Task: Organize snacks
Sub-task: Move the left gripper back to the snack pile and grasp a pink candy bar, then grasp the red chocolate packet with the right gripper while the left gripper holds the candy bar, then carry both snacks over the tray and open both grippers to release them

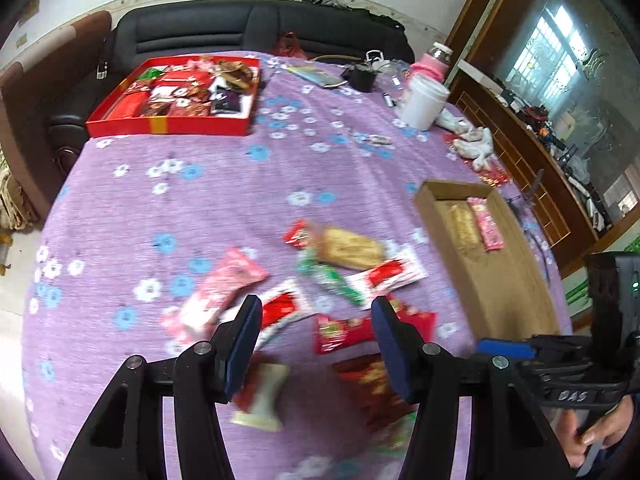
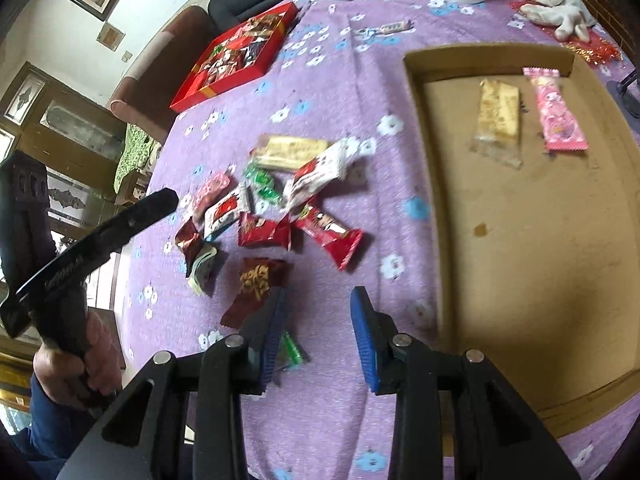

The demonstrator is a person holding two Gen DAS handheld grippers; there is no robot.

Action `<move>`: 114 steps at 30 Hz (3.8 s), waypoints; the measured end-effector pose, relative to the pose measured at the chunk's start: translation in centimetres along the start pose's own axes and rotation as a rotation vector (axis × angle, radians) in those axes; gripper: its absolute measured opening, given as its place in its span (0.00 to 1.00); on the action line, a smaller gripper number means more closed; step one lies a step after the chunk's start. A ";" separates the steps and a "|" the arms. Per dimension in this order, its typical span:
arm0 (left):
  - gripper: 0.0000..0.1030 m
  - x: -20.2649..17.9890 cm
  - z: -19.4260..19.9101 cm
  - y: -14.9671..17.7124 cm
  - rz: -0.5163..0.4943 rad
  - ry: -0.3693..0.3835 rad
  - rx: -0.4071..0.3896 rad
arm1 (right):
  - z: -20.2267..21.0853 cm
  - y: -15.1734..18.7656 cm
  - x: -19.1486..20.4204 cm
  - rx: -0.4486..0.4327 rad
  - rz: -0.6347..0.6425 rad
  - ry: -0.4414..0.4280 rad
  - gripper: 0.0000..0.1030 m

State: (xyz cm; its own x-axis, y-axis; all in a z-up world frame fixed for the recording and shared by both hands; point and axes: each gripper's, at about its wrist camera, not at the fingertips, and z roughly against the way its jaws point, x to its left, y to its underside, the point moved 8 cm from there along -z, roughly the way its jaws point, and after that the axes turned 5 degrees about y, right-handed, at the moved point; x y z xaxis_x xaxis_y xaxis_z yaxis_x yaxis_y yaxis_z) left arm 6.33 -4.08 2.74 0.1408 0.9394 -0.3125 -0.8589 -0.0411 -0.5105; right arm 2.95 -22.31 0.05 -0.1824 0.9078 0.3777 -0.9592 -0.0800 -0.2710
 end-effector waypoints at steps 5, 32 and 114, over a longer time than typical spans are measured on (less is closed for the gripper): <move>0.58 4.0 -0.8 0.6 -0.038 -0.038 0.059 | -0.3 0.4 0.7 -0.006 -0.005 0.002 0.32; 0.25 9.5 -3.4 1.6 -0.060 -0.109 0.049 | -3.9 1.4 5.8 0.070 0.112 0.040 0.52; 0.23 -20.8 -6.8 2.5 -0.263 0.131 0.114 | 7.1 1.3 -12.9 -0.168 -0.190 0.064 0.24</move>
State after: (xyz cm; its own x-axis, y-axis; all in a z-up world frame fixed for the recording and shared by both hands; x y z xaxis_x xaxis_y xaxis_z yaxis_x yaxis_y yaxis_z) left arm 4.59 -26.01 2.47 0.4210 0.8608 -0.2859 -0.8334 0.2427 -0.4965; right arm 2.57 -37.04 1.11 0.0172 0.9246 0.3806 -0.9246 0.1596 -0.3459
